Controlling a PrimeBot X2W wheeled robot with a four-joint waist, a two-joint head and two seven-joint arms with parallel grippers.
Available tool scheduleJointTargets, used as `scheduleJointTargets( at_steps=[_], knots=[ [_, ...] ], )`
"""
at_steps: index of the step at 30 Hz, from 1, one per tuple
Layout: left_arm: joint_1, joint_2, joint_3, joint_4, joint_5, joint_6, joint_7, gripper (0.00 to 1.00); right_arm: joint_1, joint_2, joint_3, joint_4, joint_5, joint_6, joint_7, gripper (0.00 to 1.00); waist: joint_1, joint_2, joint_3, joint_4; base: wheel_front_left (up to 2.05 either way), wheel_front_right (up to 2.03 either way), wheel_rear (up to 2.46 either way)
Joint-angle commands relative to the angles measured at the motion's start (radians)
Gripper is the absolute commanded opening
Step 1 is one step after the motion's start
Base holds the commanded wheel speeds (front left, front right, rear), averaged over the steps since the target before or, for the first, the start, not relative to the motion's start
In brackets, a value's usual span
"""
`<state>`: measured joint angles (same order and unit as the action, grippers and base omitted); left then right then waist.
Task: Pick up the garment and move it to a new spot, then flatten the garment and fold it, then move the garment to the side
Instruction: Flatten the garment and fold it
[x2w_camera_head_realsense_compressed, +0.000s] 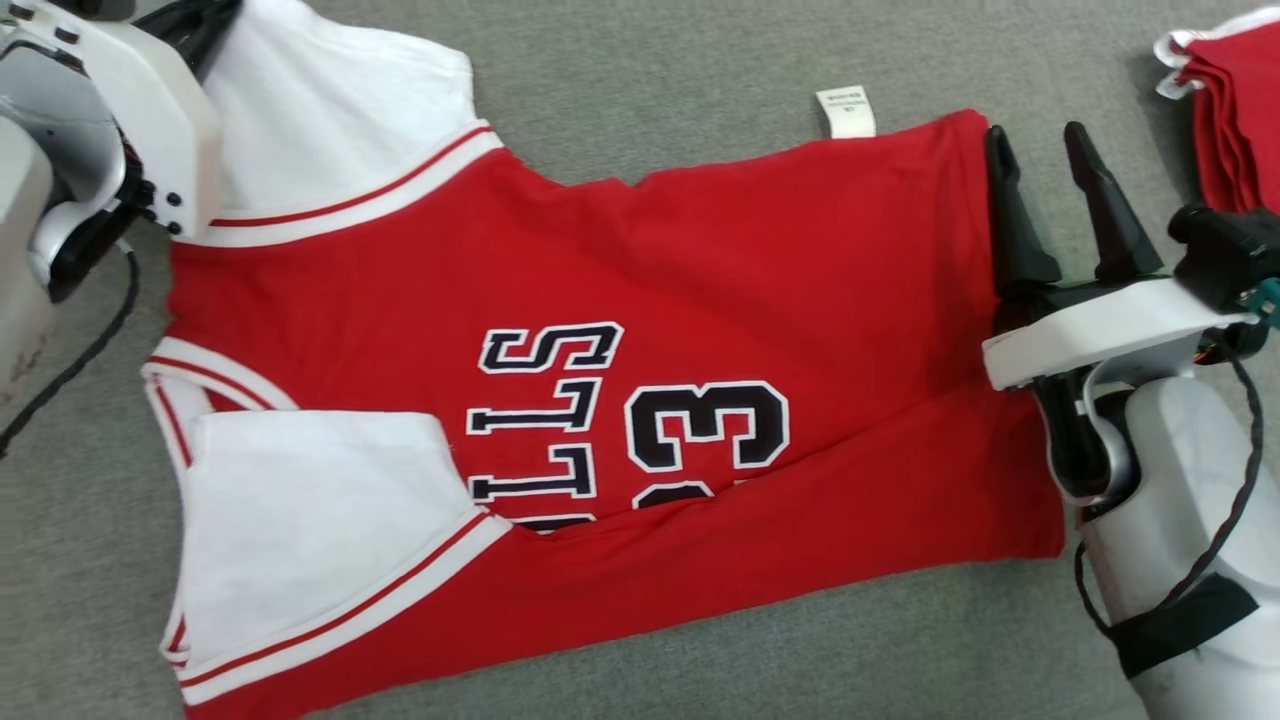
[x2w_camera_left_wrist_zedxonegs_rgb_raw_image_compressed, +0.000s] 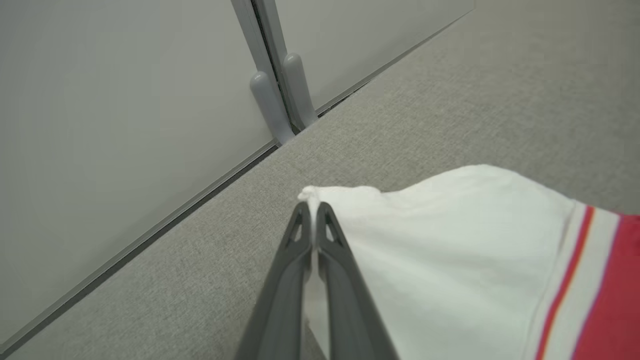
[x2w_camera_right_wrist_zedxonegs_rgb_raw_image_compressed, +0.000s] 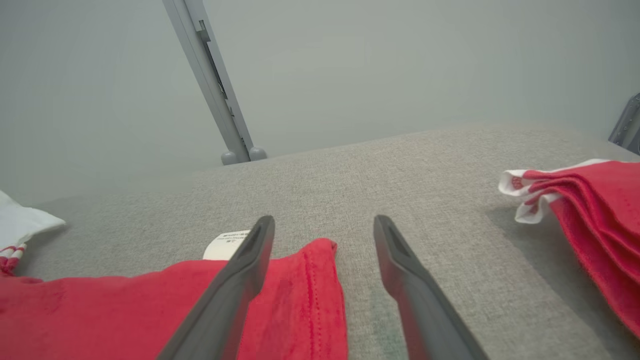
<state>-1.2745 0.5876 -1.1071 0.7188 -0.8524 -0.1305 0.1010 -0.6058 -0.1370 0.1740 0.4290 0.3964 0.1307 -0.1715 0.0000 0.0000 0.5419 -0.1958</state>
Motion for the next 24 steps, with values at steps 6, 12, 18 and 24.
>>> scheduleJointTargets(
  at_steps=[6, 12, 18, 24],
  knots=[
    [0.043, -0.028, 0.004, -0.028, -0.019, 0.0, -0.138, 0.0, -0.032, -0.089, 0.021, 0.05, 0.025, 0.0, 0.104, 1.0, 0.0, 0.0, -0.065, 0.099, 0.0, 0.0, 0.0],
    [0.077, -0.06, -0.012, -0.063, -0.011, 0.0, -0.193, 0.0, -0.056, -0.159, 0.025, 0.128, 0.064, 0.0, 0.192, 1.0, 0.0, 0.0, -0.098, 0.16, 0.0, 0.0, 0.0],
    [0.095, -0.081, -0.019, -0.082, -0.019, 0.004, -0.207, 0.0, -0.071, -0.21, 0.05, 0.193, 0.1, 0.0, 0.251, 1.0, 0.0, 0.0, -0.106, 0.197, 0.0, 0.0, 0.0],
    [0.097, -0.085, -0.026, -0.091, -0.017, 0.004, -0.209, 0.0, -0.097, -0.229, 0.059, 0.252, 0.127, 0.0, 0.276, 1.0, 0.0, 0.0, -0.097, 0.209, 0.0, 0.0, 0.0]
  ],
)
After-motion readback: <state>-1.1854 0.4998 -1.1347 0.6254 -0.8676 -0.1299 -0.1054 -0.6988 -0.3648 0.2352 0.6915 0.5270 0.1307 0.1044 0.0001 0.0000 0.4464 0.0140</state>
